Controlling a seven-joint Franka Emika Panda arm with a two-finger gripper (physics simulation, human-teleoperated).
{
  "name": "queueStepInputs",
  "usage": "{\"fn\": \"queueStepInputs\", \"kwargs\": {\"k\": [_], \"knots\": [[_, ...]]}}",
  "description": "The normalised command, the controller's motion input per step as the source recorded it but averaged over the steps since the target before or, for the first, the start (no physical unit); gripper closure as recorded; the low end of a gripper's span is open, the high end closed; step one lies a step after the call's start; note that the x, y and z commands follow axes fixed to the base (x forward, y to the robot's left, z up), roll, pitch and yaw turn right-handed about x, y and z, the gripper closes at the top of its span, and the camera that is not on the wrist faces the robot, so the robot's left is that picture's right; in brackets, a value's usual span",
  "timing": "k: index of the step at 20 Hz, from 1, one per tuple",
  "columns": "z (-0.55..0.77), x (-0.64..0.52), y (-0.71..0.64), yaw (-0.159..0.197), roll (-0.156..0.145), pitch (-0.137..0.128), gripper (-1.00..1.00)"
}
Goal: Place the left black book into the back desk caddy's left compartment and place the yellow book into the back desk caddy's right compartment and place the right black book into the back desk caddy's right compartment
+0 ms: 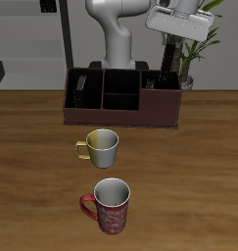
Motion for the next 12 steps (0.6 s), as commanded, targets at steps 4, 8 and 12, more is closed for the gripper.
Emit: {"fn": "queueStepInputs", "kwargs": {"k": [4, 8, 12], "knots": [[-0.18, 0.04, 0.01, -0.032, -0.018, 0.015, 1.00], [-0.27, 0.08, 0.11, -0.025, 0.014, 0.045, 1.00], [-0.12, 0.00, 0.03, -0.011, 0.019, 0.011, 1.00]]}}
